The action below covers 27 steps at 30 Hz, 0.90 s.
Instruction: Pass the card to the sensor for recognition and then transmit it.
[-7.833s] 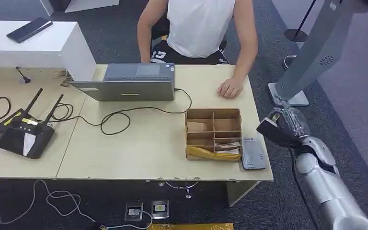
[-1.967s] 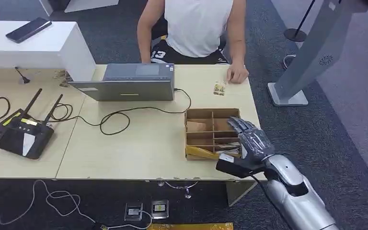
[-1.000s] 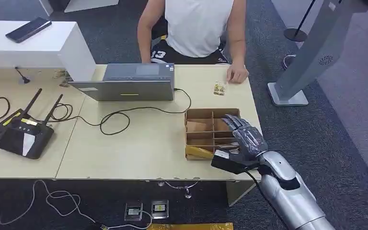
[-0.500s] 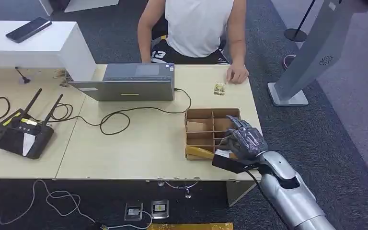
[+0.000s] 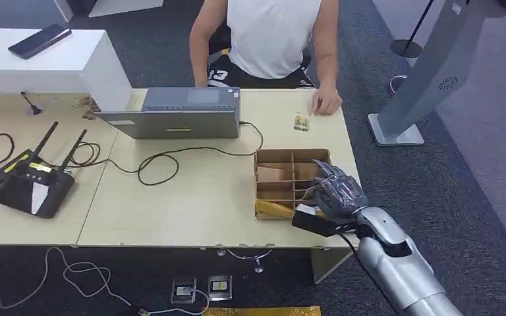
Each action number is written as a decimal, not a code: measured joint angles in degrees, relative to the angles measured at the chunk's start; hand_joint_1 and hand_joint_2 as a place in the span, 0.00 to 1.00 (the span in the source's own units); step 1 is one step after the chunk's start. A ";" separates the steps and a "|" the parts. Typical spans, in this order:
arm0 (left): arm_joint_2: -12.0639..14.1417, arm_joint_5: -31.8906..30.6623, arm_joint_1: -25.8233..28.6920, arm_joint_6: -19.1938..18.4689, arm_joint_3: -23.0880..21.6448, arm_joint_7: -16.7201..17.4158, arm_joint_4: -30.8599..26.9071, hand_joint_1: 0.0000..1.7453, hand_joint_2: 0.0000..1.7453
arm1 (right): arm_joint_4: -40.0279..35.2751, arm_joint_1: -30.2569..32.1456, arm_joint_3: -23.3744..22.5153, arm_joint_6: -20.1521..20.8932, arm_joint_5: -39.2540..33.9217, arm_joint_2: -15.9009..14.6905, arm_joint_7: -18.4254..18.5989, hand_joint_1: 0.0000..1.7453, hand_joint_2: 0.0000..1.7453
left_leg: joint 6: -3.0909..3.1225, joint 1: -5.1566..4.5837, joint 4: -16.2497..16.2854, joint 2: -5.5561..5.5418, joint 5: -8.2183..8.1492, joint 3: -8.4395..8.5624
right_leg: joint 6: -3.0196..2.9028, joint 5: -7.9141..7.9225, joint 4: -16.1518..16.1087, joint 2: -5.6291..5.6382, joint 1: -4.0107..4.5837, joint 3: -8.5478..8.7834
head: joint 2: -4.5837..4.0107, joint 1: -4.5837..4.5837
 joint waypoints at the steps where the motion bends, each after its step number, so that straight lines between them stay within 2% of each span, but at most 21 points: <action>1: 0.00 0.00 0.00 0.02 0.00 0.00 0.00 0.00 0.00 | 0.07 -0.01 0.00 0.00 -0.02 0.02 0.00 1.00 1.00 | 0.00 0.00 0.00 0.00 0.00 0.00 | 0.00 0.00 0.00 0.00 0.00 0.00 | 0.00 0.00; 6: 0.00 0.04 0.00 0.11 0.00 0.00 0.00 0.00 0.00 | 0.33 -0.08 0.00 -0.06 -0.57 0.09 0.00 1.00 1.00 | 0.00 0.00 0.00 0.00 0.00 0.00 | 0.00 0.00 0.00 0.00 0.00 0.01 | 0.00 0.00; 10: -0.02 0.13 0.01 0.50 0.00 0.00 0.00 0.00 0.00 | 0.33 -0.91 -0.39 -3.11 -0.33 0.07 0.44 1.00 1.00 | 0.00 -0.01 0.00 0.00 0.00 -0.01 | 0.00 0.01 0.00 0.01 -0.01 -0.01 | 0.00 -0.02; 14: -0.04 0.24 0.01 0.57 0.00 0.00 0.00 0.00 0.00 | 0.37 -2.73 -0.83 -3.65 -0.11 -0.11 0.37 1.00 1.00 | 0.00 0.00 0.01 0.02 0.00 0.02 | 0.00 0.01 0.00 0.02 0.00 0.00 | 0.00 0.00; 18: -0.15 0.24 0.02 0.81 0.00 -0.35 0.00 0.00 0.00 | 0.44 -3.83 -1.99 -9.48 0.52 -0.15 -0.22 1.00 1.00 | 0.00 -0.01 0.01 0.01 0.00 -0.03 | 0.00 0.01 0.01 0.02 -0.01 -0.03 | 0.00 0.00; 22: -0.44 -0.20 0.05 1.51 0.00 -1.07 0.00 0.00 0.00 | 1.05 -9.17 -5.01 -15.09 -0.46 -0.98 -1.75 1.00 1.00 | 0.00 -0.02 0.02 0.03 0.01 -0.02 | -0.02 0.04 0.00 0.04 -0.02 -0.05 | 0.00 0.00; 27: -0.79 -0.74 0.03 2.14 -0.15 -1.22 0.00 0.00 0.00 | 1.33 -15.67 -8.50 -17.57 -1.77 -1.71 -2.93 1.00 1.00 | 0.00 -0.03 0.03 0.03 0.01 -0.02 | -0.01 0.06 0.00 0.03 -0.03 -0.05 | 0.00 -0.02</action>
